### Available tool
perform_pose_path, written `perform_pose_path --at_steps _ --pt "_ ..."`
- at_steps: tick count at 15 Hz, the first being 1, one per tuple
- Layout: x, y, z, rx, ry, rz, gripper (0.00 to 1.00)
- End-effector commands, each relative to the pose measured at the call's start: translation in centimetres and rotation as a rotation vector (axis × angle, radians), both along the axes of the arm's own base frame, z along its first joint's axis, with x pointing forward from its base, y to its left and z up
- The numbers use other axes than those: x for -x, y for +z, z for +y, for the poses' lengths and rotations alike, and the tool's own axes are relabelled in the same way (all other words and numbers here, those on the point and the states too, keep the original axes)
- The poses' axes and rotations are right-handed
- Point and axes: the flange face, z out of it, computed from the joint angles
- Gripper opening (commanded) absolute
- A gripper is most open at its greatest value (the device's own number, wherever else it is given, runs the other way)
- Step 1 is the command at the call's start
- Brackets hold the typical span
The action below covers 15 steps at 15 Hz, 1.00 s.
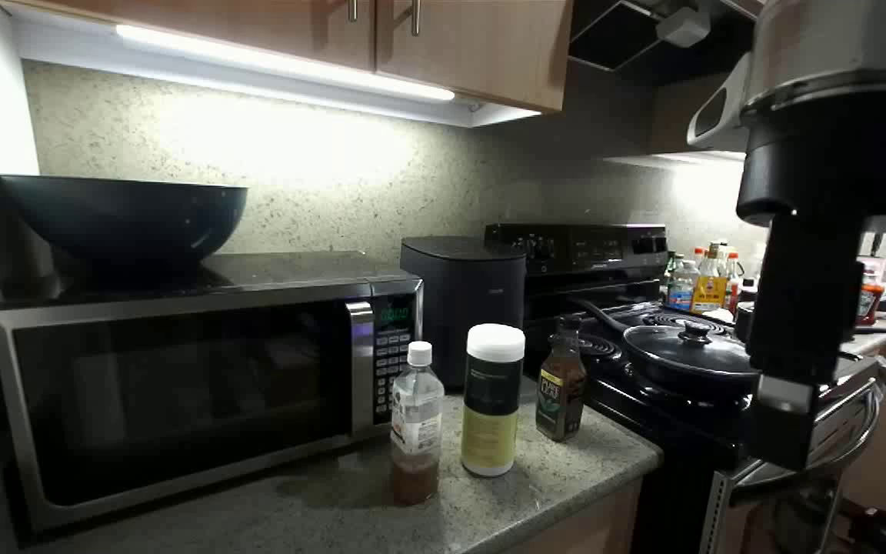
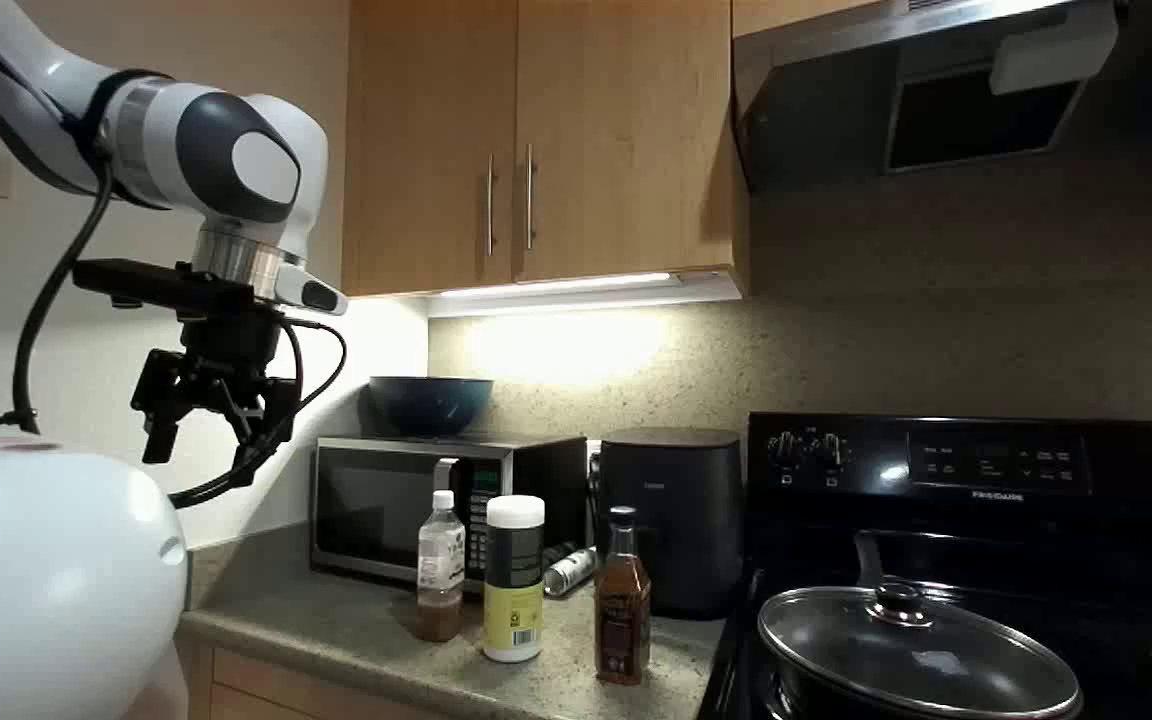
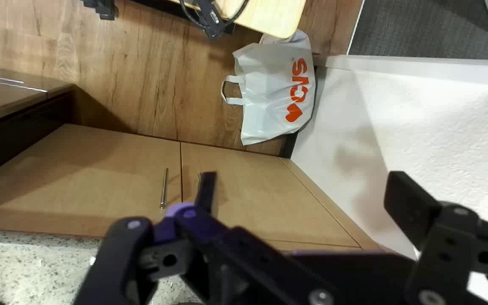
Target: Put the right bottle on the middle bottle
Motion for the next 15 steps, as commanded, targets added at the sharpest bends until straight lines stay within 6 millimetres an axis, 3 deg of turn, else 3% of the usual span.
perform_pose_path --at_steps 1,7,11,15 --pt "0.0 0.1 0.0 0.0 0.0 0.001 1.0" --pt "0.0 0.1 0.0 0.0 0.0 0.001 1.0" --pt "-2.6 1.5 -1.7 0.051 -0.075 -0.06 1.0" --pt "-5.6 4.5 -4.5 0.116 -0.202 -0.164 1.0"
